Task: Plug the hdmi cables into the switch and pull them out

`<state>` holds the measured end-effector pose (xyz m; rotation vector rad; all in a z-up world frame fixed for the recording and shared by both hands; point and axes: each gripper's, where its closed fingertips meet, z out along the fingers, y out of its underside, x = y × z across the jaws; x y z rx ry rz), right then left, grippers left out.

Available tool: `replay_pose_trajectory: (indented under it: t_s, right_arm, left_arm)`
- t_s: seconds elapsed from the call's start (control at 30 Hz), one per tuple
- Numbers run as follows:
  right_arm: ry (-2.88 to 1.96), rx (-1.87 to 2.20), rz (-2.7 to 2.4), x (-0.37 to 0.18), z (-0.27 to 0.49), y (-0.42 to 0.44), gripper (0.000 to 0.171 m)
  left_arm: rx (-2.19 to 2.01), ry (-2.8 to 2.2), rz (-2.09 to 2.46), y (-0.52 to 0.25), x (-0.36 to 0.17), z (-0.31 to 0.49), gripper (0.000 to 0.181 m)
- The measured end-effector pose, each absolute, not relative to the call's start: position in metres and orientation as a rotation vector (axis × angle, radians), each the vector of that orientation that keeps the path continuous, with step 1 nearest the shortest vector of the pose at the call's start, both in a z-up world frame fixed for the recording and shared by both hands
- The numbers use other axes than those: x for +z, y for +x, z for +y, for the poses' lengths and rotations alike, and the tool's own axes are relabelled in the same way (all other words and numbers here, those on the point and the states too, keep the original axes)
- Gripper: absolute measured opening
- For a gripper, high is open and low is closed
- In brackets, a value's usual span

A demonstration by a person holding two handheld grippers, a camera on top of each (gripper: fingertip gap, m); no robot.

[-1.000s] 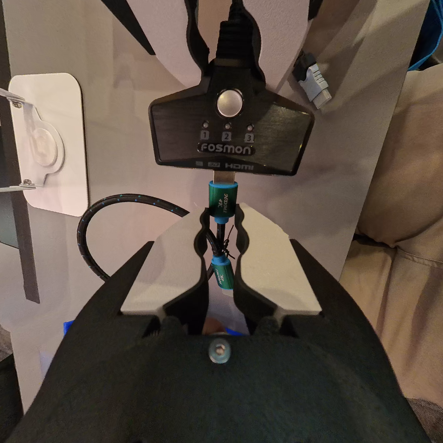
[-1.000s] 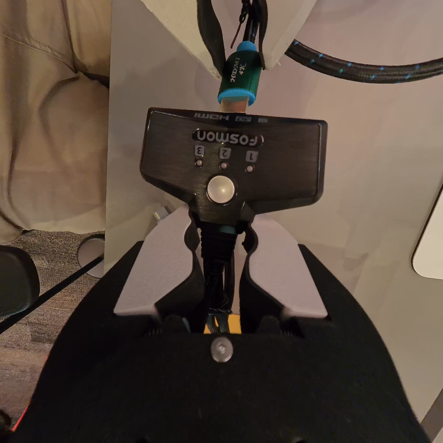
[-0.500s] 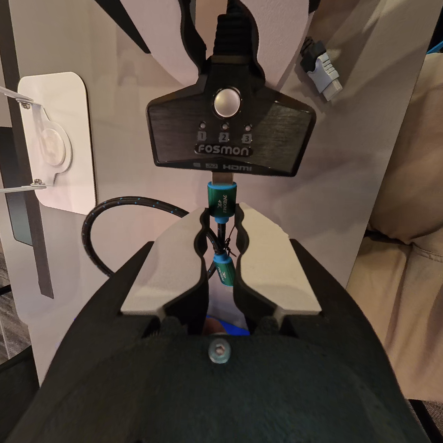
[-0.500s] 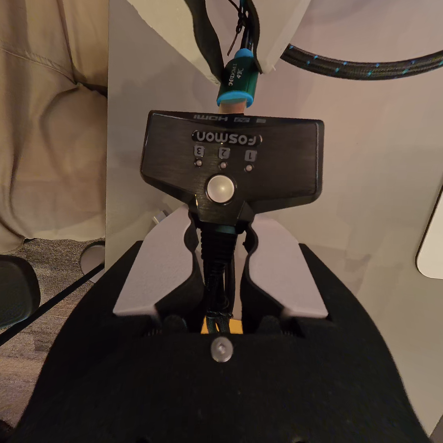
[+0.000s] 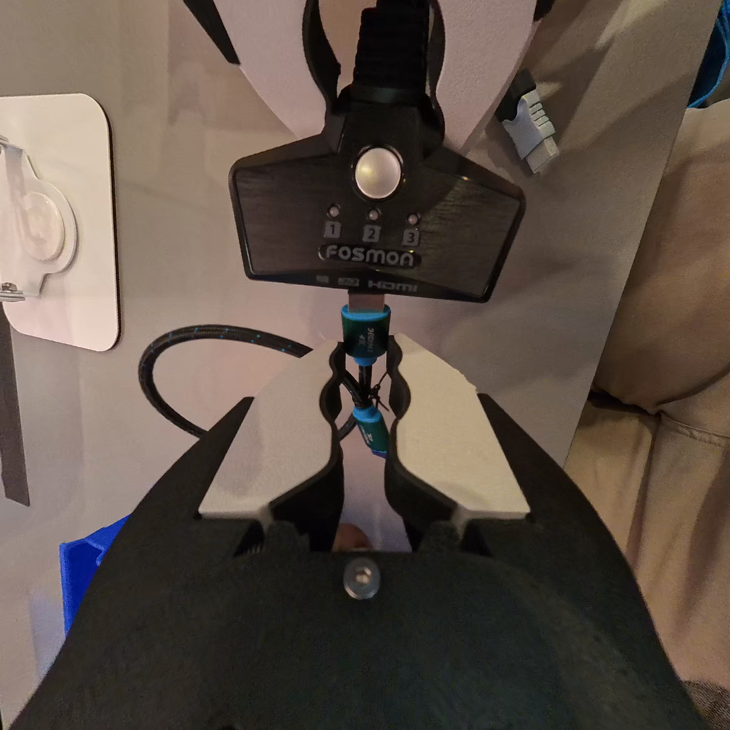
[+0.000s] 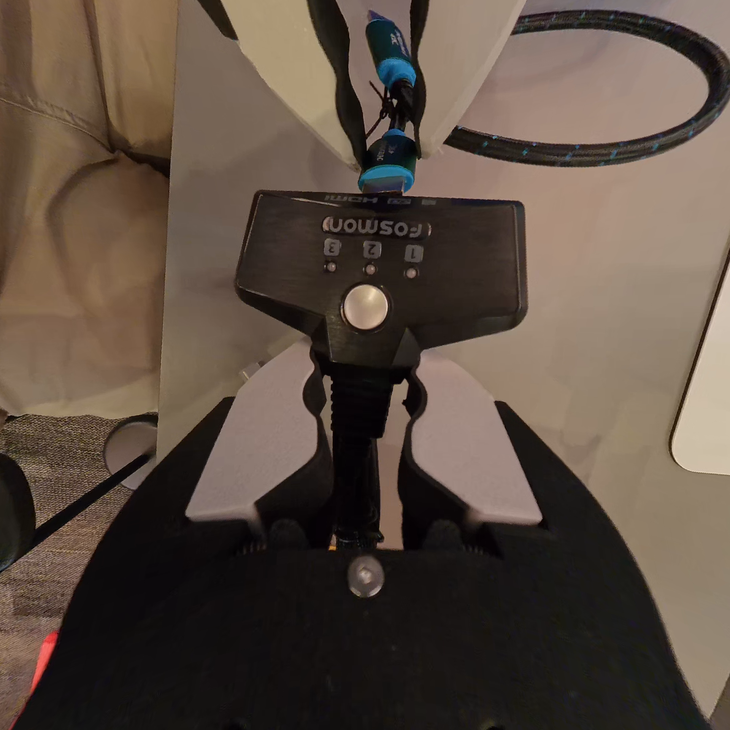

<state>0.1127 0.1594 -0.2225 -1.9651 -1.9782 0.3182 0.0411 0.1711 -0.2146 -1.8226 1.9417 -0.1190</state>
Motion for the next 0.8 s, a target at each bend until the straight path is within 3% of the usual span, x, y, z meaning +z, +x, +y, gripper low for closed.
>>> replay_pose_trajectory:
  t_s: [0.03,0.8]
  right_arm:
    - [-1.96,0.311,-1.975,-0.223,0.16,0.112,0.037]
    - [-1.97,0.336,-1.955,-0.232,0.155,0.121,0.033]
  left_arm:
    - [-0.119,-1.825,1.94,0.041,-0.216,0.171,0.019]
    - [-0.175,-1.763,1.848,0.043,-0.25,0.174,0.02]
